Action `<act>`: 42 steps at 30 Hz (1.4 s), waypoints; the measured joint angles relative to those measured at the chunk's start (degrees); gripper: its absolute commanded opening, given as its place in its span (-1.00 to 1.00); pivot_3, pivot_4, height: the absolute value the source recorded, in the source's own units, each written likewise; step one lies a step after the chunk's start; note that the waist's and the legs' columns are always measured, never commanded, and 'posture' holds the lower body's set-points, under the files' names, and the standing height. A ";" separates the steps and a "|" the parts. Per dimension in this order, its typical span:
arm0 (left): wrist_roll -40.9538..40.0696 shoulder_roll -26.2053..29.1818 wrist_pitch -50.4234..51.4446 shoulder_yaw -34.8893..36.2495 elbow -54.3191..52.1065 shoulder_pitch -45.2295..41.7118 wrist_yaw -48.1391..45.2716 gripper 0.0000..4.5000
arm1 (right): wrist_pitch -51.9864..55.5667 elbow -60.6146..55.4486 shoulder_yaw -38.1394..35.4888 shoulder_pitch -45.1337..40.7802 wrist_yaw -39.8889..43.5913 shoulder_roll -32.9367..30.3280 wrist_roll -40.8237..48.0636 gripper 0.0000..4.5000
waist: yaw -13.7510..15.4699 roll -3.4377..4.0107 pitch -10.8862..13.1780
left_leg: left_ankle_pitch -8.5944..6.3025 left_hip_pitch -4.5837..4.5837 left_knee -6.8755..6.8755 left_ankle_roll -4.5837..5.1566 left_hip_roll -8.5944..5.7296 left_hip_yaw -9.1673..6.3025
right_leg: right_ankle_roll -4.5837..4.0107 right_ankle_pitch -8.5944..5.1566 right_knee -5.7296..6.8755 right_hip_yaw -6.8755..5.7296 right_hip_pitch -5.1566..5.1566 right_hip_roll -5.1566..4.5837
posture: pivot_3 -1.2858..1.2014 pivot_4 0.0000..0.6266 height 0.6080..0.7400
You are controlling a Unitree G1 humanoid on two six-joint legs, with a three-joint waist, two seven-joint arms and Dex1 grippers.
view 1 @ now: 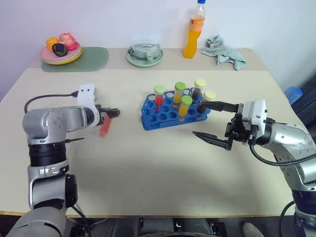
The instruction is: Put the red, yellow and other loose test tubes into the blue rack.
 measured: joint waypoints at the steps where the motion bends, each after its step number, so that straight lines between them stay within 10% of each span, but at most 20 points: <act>1: 0.51 0.23 0.35 -0.27 1.08 -0.63 -0.36 1.00 | -0.04 -0.01 -0.02 0.24 -0.03 0.00 -0.14 0.98 | -0.18 -0.01 0.00 | 0.01 0.00 -0.03 -0.01 0.01 0.00 | 0.00 0.00 0.00 0.03 -0.02 0.00 | 0.03 -0.52 1.00; 14: 8.71 2.74 2.41 -8.69 11.61 -8.11 -5.41 1.00 | 0.19 -2.11 -0.33 1.97 -3.13 1.63 -0.23 0.98 | 0.11 -0.03 0.02 | 0.05 0.00 0.00 -0.10 -0.01 -0.01 | 0.02 0.01 0.06 0.03 -0.02 -0.07 | 0.03 -0.52 1.00; 23: 10.54 4.31 4.99 -11.62 11.26 -8.21 -9.34 -0.61 | 0.87 -3.10 -0.35 2.75 -4.50 1.66 -0.21 1.00 | -0.04 -0.03 0.02 | 0.05 0.01 0.02 -0.10 -0.01 -0.01 | 0.02 0.01 0.13 0.06 -0.03 -0.08 | 0.03 -0.52 1.00; 35: 7.21 8.58 5.93 -8.18 -4.85 2.73 -13.86 -0.61 | 1.10 -2.77 -0.31 2.53 -4.80 2.52 -0.21 1.00 | -0.05 -0.03 0.02 | 0.06 0.00 0.03 -0.11 0.01 -0.01 | 0.00 0.01 0.18 0.13 -0.06 -0.15 | 0.03 -0.52 1.00; 42: -1.29 7.98 -13.91 0.30 -27.23 22.73 -28.59 -0.61 | 2.25 -2.71 -0.66 5.75 -6.21 3.60 -0.21 1.00 | 0.22 -0.02 0.01 | 0.05 0.00 -0.04 -0.15 0.03 -0.02 | -0.29 -0.09 0.05 0.12 -0.05 -0.33 | 0.03 -0.52 1.00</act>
